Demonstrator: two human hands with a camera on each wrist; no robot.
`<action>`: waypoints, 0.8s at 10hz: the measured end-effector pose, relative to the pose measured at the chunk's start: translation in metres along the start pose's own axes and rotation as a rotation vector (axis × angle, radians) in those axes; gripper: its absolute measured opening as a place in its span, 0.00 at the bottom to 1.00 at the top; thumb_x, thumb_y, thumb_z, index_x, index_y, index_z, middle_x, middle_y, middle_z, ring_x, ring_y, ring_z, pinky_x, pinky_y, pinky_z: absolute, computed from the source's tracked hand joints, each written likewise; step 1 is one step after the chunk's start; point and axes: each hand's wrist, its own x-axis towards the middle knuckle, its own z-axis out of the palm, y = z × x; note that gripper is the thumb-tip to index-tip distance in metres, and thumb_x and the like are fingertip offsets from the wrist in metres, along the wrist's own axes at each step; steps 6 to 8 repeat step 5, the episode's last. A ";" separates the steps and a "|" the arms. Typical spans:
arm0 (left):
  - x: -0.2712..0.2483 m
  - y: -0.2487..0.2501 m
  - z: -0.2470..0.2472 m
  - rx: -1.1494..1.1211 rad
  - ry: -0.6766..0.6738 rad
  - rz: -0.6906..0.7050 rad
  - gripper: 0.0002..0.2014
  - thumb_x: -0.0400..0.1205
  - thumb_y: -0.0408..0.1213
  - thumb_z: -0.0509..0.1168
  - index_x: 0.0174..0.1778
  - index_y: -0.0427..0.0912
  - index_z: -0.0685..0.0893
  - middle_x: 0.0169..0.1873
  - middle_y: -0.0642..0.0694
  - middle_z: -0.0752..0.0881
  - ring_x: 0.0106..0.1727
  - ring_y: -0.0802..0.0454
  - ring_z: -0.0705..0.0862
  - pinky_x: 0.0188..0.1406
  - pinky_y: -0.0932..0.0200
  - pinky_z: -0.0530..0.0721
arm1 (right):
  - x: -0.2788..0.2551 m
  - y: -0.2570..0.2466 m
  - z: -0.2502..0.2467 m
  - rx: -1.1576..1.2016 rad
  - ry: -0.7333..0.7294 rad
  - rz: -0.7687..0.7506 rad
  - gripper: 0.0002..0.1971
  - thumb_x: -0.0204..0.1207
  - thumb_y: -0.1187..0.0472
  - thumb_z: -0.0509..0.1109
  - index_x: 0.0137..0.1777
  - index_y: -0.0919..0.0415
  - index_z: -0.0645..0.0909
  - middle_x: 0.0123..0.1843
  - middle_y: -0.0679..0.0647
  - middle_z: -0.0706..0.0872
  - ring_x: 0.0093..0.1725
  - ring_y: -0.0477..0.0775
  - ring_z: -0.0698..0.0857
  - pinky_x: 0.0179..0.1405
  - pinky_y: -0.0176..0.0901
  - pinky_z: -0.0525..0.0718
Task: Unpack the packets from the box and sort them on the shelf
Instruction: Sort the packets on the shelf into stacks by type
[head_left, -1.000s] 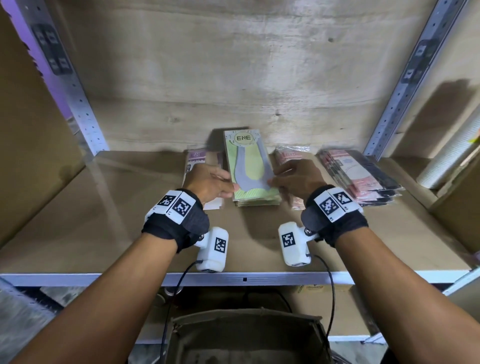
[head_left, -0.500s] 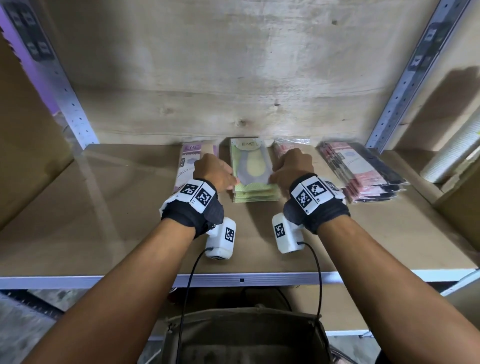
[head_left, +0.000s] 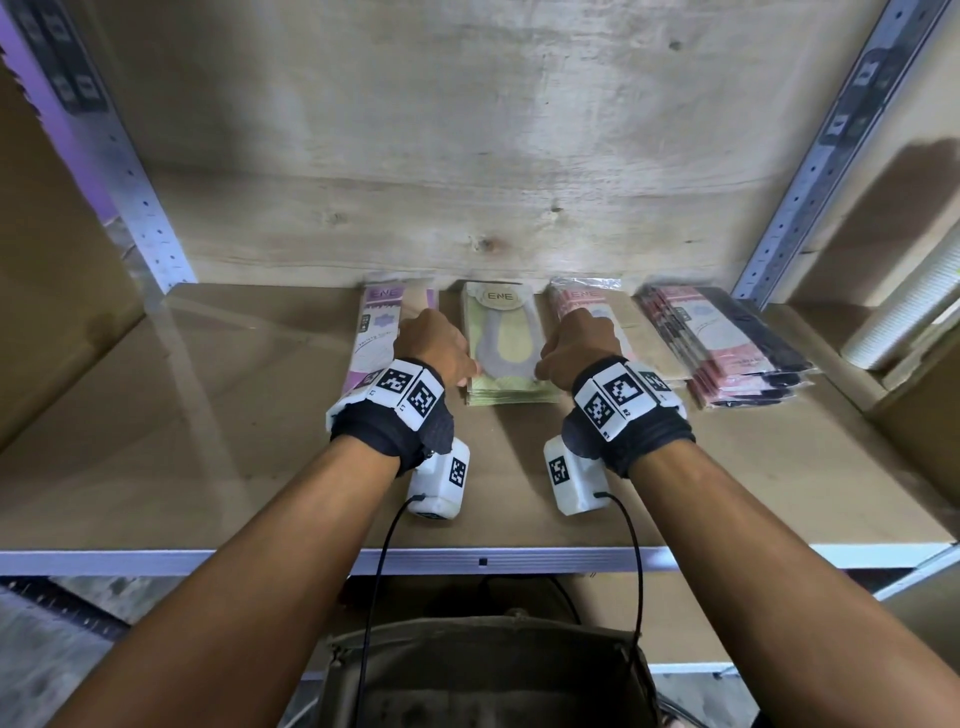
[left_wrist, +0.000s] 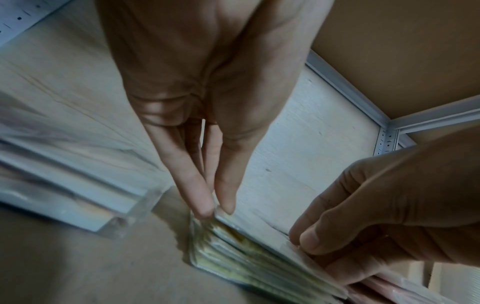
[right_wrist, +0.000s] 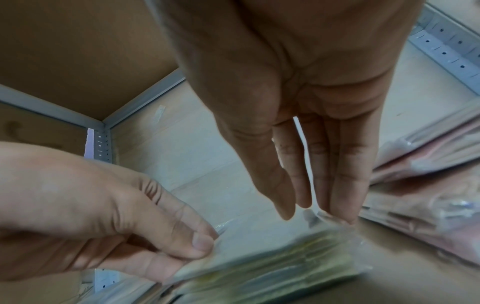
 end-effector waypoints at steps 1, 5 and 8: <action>0.000 0.002 0.000 -0.001 -0.004 -0.026 0.11 0.74 0.30 0.77 0.50 0.29 0.90 0.49 0.34 0.92 0.53 0.39 0.90 0.59 0.46 0.88 | -0.001 0.000 0.001 0.001 -0.007 0.004 0.26 0.73 0.65 0.79 0.70 0.66 0.79 0.70 0.66 0.80 0.67 0.64 0.82 0.67 0.52 0.83; -0.003 0.008 -0.002 0.022 -0.008 -0.076 0.18 0.71 0.35 0.81 0.53 0.29 0.90 0.45 0.36 0.92 0.51 0.43 0.91 0.61 0.49 0.87 | -0.002 -0.001 0.002 -0.002 0.019 -0.013 0.21 0.74 0.67 0.76 0.67 0.68 0.80 0.67 0.65 0.81 0.66 0.64 0.84 0.66 0.51 0.84; -0.003 0.008 -0.002 0.022 -0.008 -0.076 0.18 0.71 0.35 0.81 0.53 0.29 0.90 0.45 0.36 0.92 0.51 0.43 0.91 0.61 0.49 0.87 | -0.002 -0.001 0.002 -0.002 0.019 -0.013 0.21 0.74 0.67 0.76 0.67 0.68 0.80 0.67 0.65 0.81 0.66 0.64 0.84 0.66 0.51 0.84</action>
